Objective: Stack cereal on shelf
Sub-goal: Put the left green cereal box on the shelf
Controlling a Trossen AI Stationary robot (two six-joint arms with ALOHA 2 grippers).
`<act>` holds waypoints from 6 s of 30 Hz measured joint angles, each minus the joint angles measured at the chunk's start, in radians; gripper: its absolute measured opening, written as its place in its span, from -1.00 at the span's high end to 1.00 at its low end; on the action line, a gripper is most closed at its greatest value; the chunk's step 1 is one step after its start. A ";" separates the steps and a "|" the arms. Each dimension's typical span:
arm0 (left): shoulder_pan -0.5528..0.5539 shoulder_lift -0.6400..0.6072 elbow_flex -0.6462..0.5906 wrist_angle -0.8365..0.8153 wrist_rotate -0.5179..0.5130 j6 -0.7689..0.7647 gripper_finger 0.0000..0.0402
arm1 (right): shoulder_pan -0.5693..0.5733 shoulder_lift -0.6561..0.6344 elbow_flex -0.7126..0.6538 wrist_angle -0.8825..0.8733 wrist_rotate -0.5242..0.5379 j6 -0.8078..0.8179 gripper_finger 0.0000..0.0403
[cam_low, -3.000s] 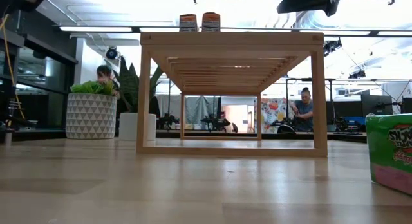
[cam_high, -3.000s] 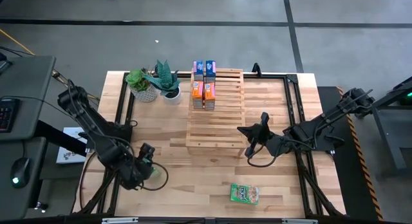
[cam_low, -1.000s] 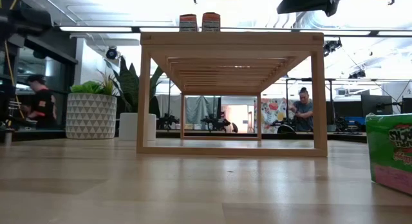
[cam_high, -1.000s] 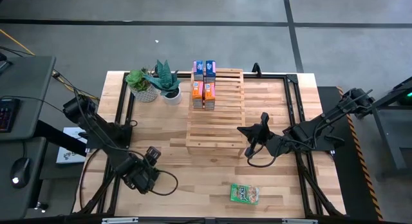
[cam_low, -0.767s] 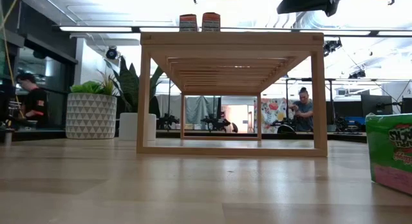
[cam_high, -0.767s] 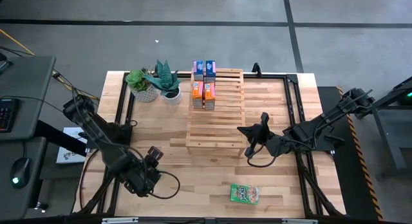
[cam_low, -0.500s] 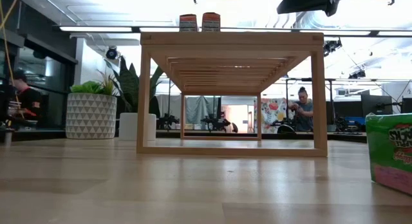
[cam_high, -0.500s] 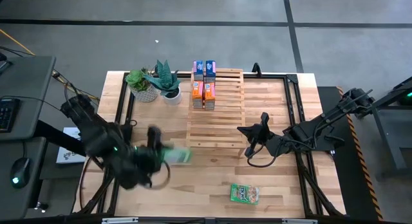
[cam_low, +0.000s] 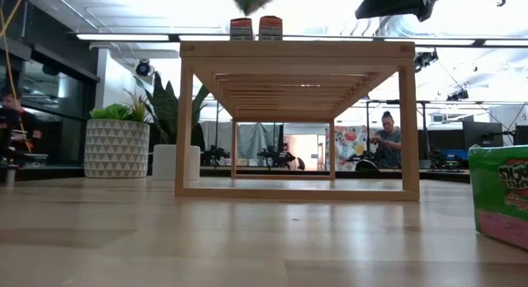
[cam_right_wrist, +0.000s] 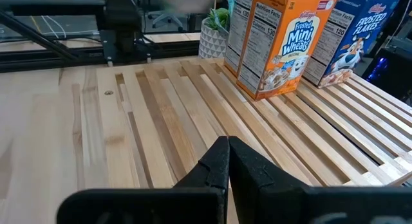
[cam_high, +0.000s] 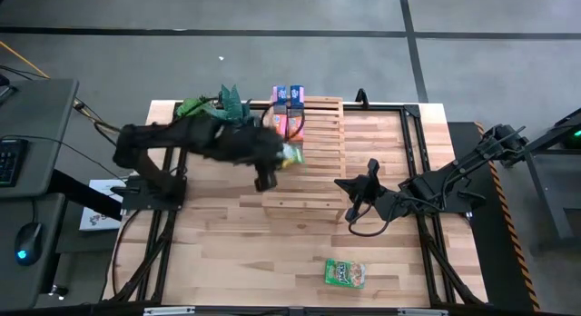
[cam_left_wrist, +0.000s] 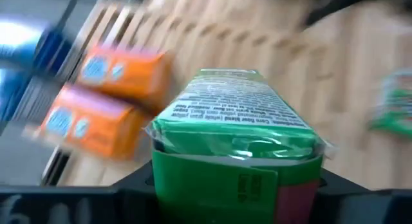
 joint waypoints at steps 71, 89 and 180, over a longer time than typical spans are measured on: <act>0.131 -0.137 0.004 0.030 -0.013 0.226 0.18 | 0.000 0.000 0.000 -0.020 -0.038 0.028 1.00; 0.107 -0.946 -1.493 1.470 0.032 0.325 0.99 | -0.223 0.205 0.000 0.465 -0.300 -0.221 1.00; 0.142 -0.832 -1.651 1.728 0.266 0.339 1.00 | -0.467 0.404 0.003 0.765 -0.626 -0.060 1.00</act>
